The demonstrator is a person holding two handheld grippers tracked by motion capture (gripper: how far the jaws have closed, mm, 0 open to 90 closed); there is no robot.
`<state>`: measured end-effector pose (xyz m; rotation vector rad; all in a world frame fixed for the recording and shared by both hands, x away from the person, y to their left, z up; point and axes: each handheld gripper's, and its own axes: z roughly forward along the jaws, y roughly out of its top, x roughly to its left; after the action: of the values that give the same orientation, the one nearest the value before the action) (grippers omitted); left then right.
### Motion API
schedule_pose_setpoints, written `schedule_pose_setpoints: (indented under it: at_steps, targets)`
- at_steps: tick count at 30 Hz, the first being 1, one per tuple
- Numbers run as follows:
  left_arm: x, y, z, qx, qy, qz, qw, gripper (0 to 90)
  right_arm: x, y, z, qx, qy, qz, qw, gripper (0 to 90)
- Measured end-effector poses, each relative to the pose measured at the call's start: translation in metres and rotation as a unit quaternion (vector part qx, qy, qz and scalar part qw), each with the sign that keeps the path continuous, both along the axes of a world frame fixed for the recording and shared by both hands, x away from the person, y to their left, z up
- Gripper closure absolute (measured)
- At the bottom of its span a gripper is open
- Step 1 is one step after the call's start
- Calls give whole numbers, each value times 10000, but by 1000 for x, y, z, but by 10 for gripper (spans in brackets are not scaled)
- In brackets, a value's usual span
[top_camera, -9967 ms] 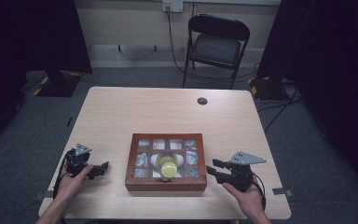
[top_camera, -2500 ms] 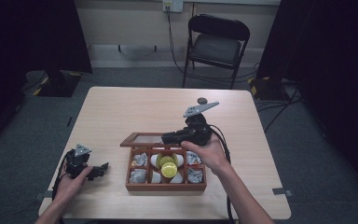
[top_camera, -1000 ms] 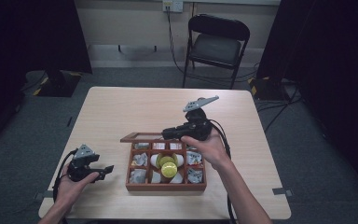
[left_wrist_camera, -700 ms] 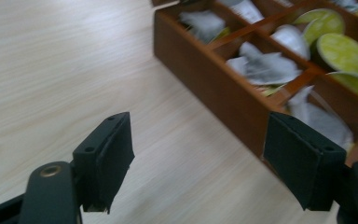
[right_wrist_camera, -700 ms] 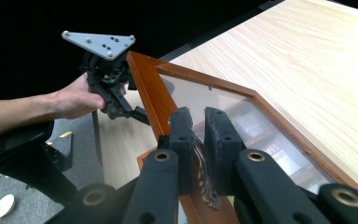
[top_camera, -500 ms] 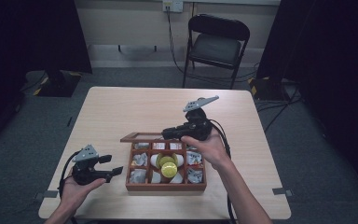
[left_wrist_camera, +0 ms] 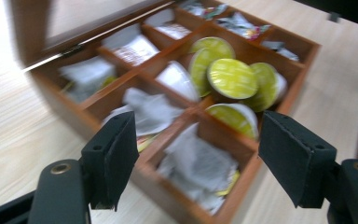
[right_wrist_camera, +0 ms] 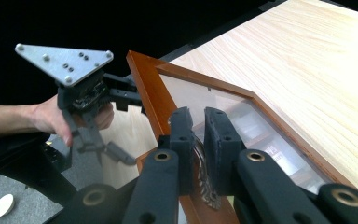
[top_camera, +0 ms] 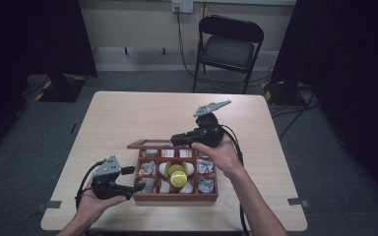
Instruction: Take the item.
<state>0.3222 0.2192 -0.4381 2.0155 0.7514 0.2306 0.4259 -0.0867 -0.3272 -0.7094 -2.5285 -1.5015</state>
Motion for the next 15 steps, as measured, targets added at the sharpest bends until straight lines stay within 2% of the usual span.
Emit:
schedule_pose_setpoints:
  at_steps: [1,3,8,10,12,14,15]
  targets:
    - [0,0,0,0,0,0,10000,282,0,0,0,0,0,0,10000,819]
    - [-2,-9,1,21,-6,-196,9998,282,1,0,0,1,-5,3,10000,819]
    - [-2,-22,2,84,-77,-295,9995,287,1,0,1,-6,0,3,10000,819]
    - [-1,-29,2,16,0,-335,9994,320,1,0,1,-13,-1,1,10000,819]
    - [2,-37,3,-24,-16,-380,9993,331,1,0,1,-15,-5,1,10000,819]
    - [4,-46,2,9,-6,-436,9990,332,1,0,1,-15,-1,6,10000,820]
    - [5,-54,1,80,91,-515,9986,332,1,0,1,-7,5,13,10000,819]
